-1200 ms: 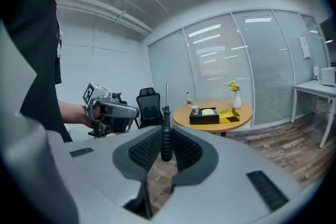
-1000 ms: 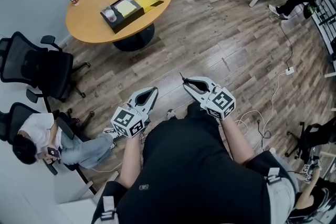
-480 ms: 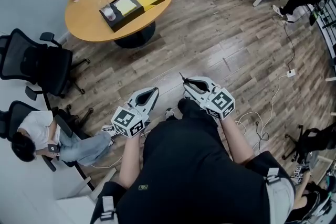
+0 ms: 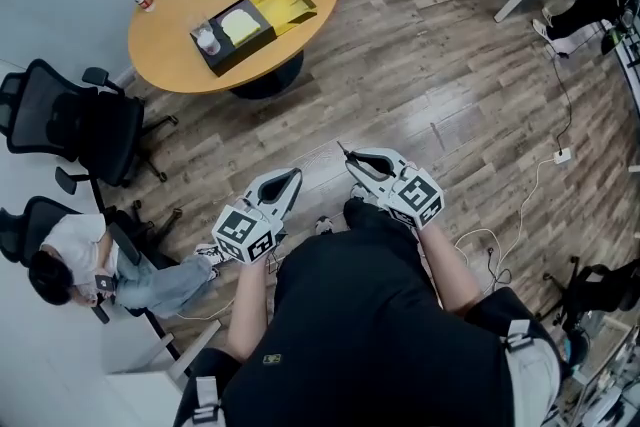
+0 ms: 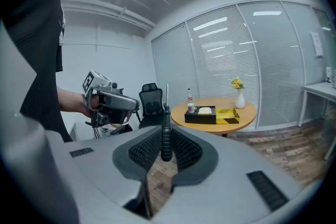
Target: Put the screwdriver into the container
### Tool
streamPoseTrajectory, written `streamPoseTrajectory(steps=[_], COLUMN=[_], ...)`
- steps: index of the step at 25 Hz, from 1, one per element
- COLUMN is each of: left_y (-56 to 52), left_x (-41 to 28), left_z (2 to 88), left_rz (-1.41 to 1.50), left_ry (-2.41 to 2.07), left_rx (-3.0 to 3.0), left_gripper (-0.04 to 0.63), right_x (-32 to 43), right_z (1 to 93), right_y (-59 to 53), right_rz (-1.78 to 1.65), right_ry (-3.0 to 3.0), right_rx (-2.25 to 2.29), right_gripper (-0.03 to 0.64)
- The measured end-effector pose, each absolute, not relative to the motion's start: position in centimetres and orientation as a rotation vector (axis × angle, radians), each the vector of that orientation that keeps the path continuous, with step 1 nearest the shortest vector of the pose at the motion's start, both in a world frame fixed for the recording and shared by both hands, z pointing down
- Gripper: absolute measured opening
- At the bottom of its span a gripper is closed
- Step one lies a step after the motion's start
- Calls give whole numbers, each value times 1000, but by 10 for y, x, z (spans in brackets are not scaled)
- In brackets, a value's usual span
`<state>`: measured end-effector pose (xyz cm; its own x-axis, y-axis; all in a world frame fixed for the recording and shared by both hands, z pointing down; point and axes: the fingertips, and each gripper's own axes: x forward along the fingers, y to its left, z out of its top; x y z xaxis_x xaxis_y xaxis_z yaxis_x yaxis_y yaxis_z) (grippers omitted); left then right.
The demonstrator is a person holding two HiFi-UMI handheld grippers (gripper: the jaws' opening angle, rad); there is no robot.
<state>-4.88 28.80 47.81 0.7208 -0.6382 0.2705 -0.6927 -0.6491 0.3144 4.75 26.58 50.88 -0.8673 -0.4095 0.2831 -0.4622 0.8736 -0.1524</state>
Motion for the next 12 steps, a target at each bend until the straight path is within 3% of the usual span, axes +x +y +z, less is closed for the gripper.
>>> streamPoseTrajectory(steps=[12], left_y=[230], left_x=[-4], left_z=[472], left_rz=[182], left_ry=[-1114], left_rx=[2494], left_gripper=[5], right_x=[89], right_z=[517], right_y=[201], right_rz=[291], right_ry=[-2808], right_rx=[553], right_gripper=[55])
